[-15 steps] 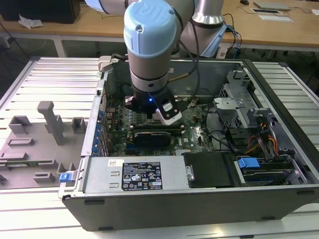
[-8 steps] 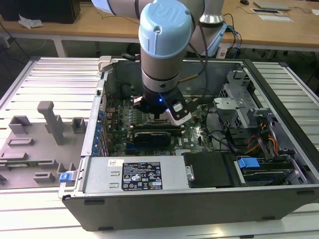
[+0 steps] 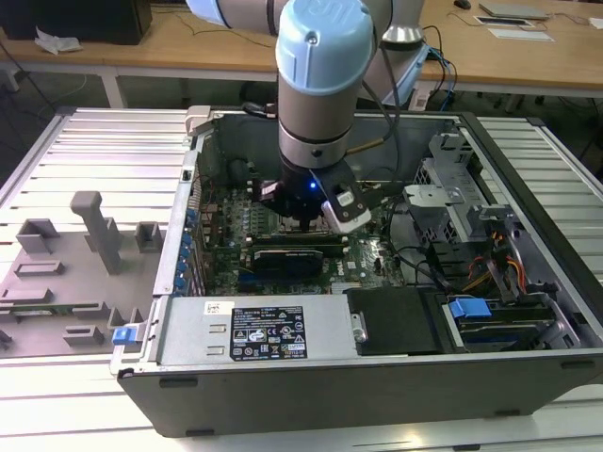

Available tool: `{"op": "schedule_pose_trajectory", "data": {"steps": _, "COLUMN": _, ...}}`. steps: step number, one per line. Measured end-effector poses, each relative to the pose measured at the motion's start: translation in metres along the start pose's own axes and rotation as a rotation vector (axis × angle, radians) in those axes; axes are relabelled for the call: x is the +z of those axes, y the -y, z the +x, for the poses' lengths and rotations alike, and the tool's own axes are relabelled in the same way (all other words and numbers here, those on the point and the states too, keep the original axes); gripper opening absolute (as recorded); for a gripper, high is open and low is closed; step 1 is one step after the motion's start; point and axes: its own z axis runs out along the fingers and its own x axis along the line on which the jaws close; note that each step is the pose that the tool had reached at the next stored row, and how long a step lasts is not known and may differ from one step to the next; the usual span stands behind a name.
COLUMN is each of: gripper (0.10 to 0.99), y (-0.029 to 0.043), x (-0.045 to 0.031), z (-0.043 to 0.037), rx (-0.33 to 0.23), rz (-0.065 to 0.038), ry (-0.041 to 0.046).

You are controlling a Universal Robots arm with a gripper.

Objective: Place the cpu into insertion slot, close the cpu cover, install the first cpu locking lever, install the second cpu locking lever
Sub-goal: 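Install the second cpu locking lever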

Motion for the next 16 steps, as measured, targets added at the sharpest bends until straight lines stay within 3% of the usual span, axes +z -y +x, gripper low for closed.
{"op": "schedule_pose_trajectory", "data": {"steps": 2, "gripper": 0.106, "y": -0.0126, "x": 0.0031, "z": -0.0001, "rx": -0.001, "rz": 0.021, "ry": 0.0001}}
{"op": "schedule_pose_trajectory", "data": {"steps": 5, "gripper": 0.106, "y": -0.025, "x": 0.0061, "z": -0.0003, "rx": -0.001, "rz": 0.039, "ry": 0.0001}}
{"op": "schedule_pose_trajectory", "data": {"steps": 6, "gripper": 0.106, "y": -0.0341, "x": 0.0082, "z": -0.0004, "rx": -0.003, "rz": 0.079, "ry": -0.0005}}
{"op": "schedule_pose_trajectory", "data": {"steps": 7, "gripper": 0.106, "y": -0.0464, "x": 0.0112, "z": -0.0005, "rx": -0.003, "rz": 0.101, "ry": -0.0006}}
{"op": "schedule_pose_trajectory", "data": {"steps": 12, "gripper": 0.106, "y": -0.05, "x": 0.0087, "z": -0.0007, "rx": -0.004, "rz": 0.112, "ry": -0.0006}}
{"op": "schedule_pose_trajectory", "data": {"steps": 16, "gripper": 0.106, "y": -0.0501, "x": 0.0085, "z": -0.0007, "rx": -0.004, "rz": 0.112, "ry": -0.0005}}
